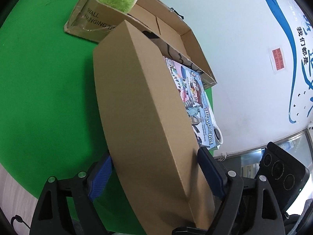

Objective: Organize objects
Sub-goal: 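Lift the long brown box with both grippers over the open box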

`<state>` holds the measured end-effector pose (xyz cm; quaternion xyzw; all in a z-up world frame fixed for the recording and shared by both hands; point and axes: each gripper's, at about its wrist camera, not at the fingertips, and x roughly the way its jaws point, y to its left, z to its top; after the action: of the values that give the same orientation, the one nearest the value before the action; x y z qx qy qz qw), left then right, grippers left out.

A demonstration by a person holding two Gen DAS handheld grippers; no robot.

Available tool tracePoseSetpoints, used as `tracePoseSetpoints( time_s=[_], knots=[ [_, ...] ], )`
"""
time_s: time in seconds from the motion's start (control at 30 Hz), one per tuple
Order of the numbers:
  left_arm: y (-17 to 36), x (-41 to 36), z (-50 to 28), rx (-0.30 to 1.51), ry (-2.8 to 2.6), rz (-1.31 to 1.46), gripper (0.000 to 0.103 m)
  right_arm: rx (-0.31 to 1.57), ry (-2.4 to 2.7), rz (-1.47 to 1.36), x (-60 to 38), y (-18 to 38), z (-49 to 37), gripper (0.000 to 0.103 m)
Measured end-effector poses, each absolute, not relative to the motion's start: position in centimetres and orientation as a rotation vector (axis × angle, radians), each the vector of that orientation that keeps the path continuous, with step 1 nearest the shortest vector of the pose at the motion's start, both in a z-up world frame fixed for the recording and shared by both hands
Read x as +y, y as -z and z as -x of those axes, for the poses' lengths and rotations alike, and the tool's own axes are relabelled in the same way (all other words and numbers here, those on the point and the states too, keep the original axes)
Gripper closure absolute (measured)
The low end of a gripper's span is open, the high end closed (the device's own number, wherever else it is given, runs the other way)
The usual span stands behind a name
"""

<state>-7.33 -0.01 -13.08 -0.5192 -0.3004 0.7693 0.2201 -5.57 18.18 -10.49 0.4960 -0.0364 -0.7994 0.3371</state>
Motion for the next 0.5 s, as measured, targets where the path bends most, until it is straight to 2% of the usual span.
tracePoseSetpoints(
  time_s=[0.13, 0.5],
  knots=[
    [11.8, 0.4, 7.2, -0.802, -2.159, 1.381, 0.021, -0.090, 2.104, -1.255, 18.4, 9.7, 5.3, 0.013],
    [3.5, 1.7, 9.2, -0.639, -2.307, 1.103, 0.021, -0.051, 2.256, -1.001, 18.5, 3.6, 5.7, 0.014]
  ],
)
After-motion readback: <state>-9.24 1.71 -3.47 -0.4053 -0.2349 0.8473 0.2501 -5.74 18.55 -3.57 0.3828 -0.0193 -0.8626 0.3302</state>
